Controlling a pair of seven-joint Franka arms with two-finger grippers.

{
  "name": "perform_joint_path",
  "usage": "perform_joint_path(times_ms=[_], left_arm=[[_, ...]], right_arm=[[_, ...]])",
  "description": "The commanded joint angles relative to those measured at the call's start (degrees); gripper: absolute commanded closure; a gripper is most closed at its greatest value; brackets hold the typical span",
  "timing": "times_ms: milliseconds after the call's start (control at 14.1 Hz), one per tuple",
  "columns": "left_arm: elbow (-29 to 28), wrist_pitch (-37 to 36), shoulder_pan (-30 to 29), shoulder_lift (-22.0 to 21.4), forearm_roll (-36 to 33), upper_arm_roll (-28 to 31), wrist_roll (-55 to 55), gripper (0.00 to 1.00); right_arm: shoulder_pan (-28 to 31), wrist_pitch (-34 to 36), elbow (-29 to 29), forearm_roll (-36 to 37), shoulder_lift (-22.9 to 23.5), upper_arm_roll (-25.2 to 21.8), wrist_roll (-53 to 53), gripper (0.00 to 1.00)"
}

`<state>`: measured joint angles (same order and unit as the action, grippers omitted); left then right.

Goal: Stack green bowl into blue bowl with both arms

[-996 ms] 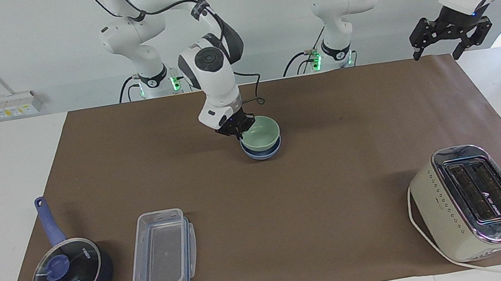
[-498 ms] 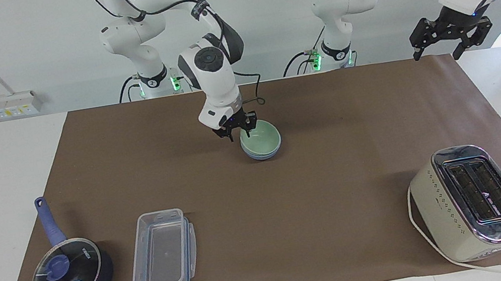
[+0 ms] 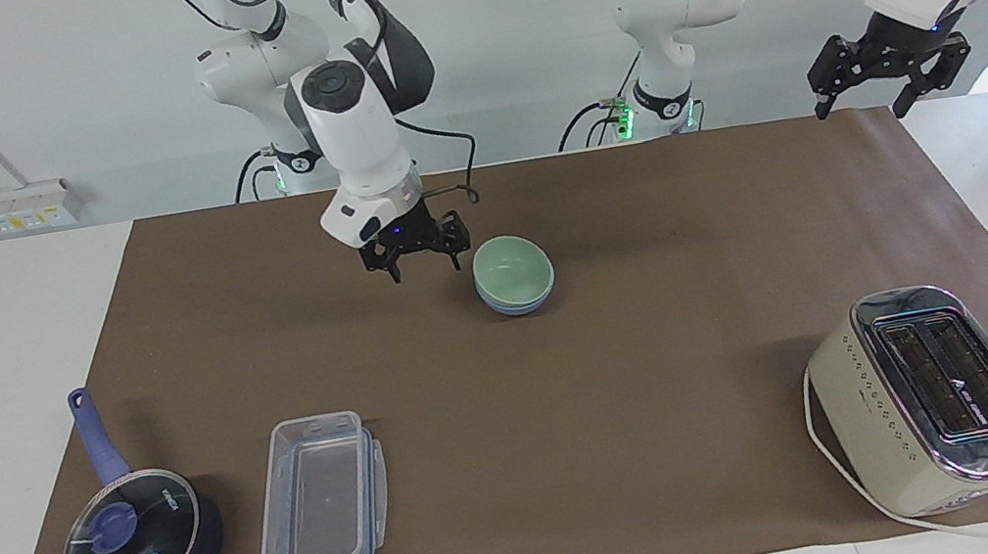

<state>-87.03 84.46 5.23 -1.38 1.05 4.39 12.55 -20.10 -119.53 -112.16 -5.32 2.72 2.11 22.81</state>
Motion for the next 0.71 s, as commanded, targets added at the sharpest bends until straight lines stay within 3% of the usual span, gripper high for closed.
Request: perform_joint_path(times_ms=[0, 213, 640], left_arm=[[-1.4, -0.1, -0.8, -1.3, 0.8, -0.4, 1.0, 0.00], [-1.4, -0.1, -0.8, -1.3, 0.8, -0.4, 0.9, 0.00], [-1.1, -2.5, 0.0, -2.3, 0.8, -0.8, 0.9, 0.00]], right_arm=[[5.5, 4.3, 3.1, 1.1, -2.0, 0.3, -2.4, 0.00], [11.5, 10.3, 7.2, 1.2, -4.0, 0.3, -5.4, 0.00], [16.0, 22.1, 14.9, 5.0, -7.1, -0.1, -5.9, 0.00]])
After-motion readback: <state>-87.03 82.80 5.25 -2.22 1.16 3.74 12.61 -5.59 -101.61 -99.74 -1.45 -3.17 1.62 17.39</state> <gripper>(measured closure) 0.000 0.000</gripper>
